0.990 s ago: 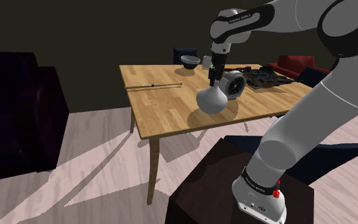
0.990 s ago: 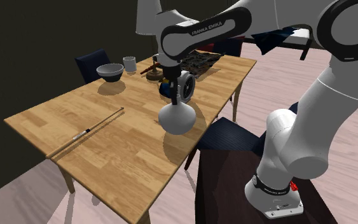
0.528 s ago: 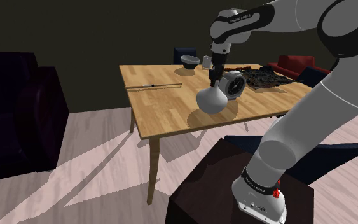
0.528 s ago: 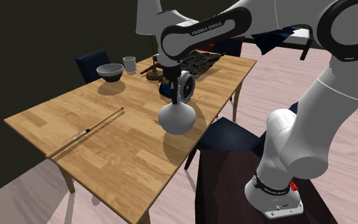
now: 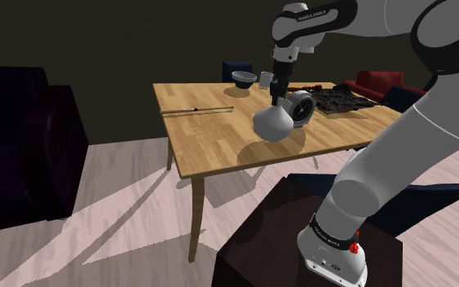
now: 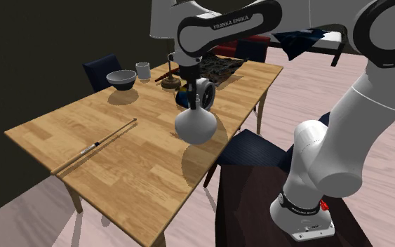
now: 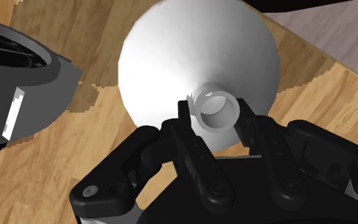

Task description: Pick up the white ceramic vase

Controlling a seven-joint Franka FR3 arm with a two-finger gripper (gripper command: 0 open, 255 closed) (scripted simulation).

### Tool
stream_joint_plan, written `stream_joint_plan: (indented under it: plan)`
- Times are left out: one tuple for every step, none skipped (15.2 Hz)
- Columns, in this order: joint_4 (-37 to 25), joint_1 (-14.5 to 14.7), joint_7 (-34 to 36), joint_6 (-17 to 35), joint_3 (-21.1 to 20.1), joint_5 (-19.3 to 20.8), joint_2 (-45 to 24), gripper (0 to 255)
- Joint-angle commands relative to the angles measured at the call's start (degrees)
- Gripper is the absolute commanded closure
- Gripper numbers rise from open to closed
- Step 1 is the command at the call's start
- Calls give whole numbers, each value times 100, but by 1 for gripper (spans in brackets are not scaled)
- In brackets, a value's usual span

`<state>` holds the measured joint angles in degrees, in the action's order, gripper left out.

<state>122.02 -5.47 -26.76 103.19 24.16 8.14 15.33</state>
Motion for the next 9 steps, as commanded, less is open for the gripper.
stream_joint_plan:
  plan:
    - [-159, 8, -7, -150, -11, -12, -6, 255]
    - [-229, 10, -8, -227, -17, -13, 1, 255]
    - [-300, 13, -10, -304, -23, -15, 7, 255]
    - [-373, 15, -12, -381, -30, -18, 11, 255]
    - [-447, 18, -15, -458, -36, -20, 15, 255]
    - [-522, 20, -17, -535, -41, -23, 16, 255]
    - [-599, 23, -20, -612, -47, -26, 17, 255]
    - [-676, 26, -24, -689, -52, -30, 16, 255]
    - [-755, 29, -27, -765, -57, -34, 14, 255]
